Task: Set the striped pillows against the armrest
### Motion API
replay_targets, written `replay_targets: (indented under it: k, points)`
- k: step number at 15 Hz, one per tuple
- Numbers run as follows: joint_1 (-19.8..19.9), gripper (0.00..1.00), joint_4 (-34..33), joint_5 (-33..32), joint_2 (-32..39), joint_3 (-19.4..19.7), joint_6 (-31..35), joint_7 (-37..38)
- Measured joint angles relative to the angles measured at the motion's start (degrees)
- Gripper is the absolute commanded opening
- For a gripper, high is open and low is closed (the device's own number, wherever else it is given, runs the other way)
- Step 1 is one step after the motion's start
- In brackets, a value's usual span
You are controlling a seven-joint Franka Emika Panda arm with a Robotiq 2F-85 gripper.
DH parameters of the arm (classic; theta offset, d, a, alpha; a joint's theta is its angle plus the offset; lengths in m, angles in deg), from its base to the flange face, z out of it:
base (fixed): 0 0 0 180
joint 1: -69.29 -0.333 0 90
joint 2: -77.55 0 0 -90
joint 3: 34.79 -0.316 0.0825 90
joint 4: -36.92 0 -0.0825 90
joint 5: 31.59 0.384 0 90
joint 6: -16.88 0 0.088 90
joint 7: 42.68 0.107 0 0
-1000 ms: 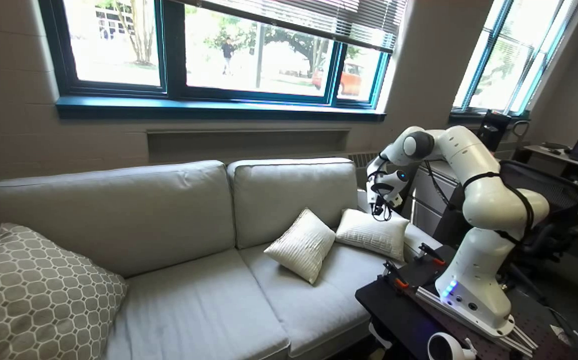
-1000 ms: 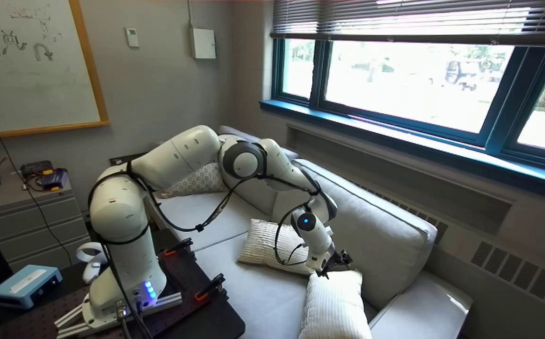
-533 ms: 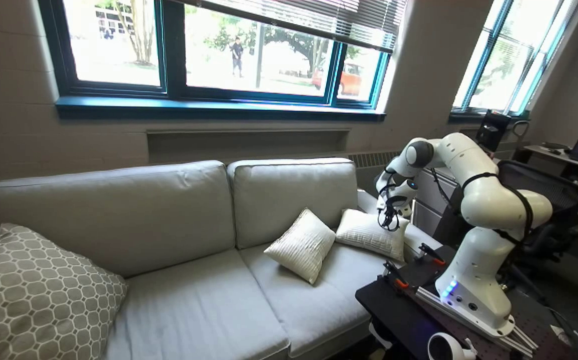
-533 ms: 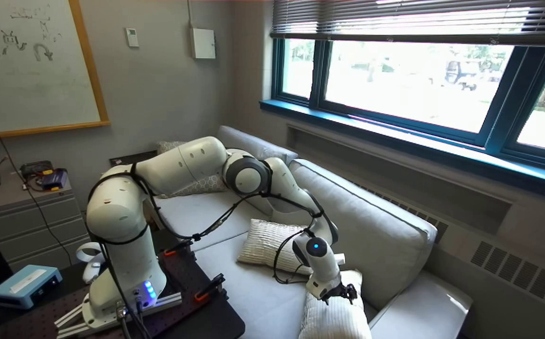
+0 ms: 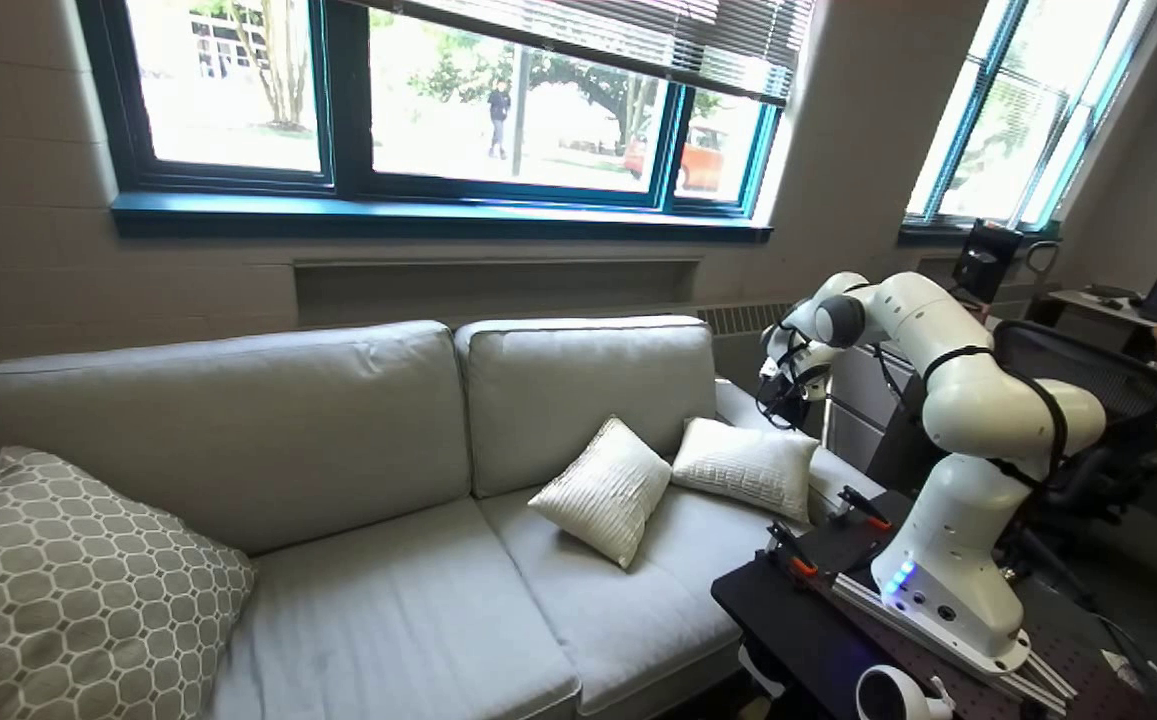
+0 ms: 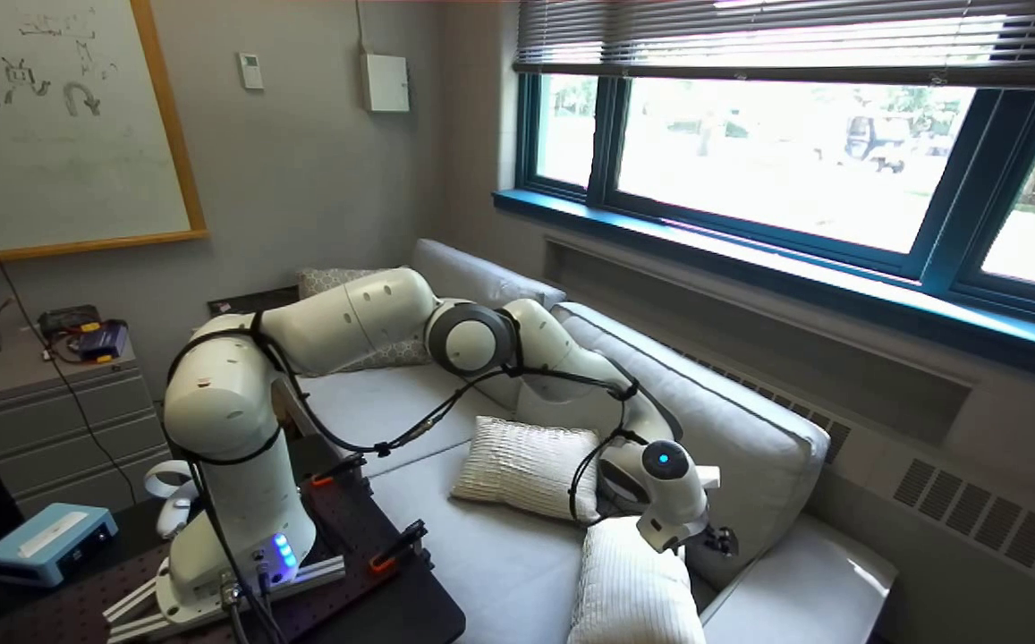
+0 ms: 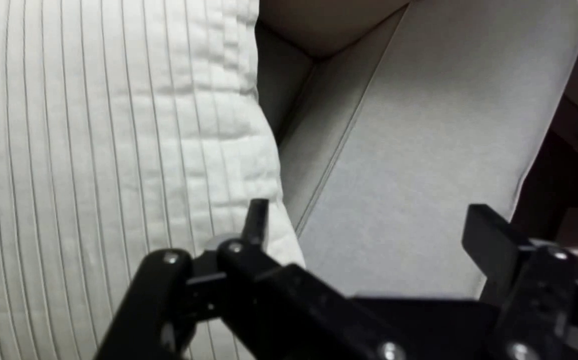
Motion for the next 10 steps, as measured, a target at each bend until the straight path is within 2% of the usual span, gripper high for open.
replay_targets:
  k: [4,10]
  points:
    - [-0.25,1.0,-7.76,-6.89,4.17,2.5,-5.71,6.49]
    - [-0.91,1.0,-20.44,-19.69,13.96,5.94,-18.85,14.09]
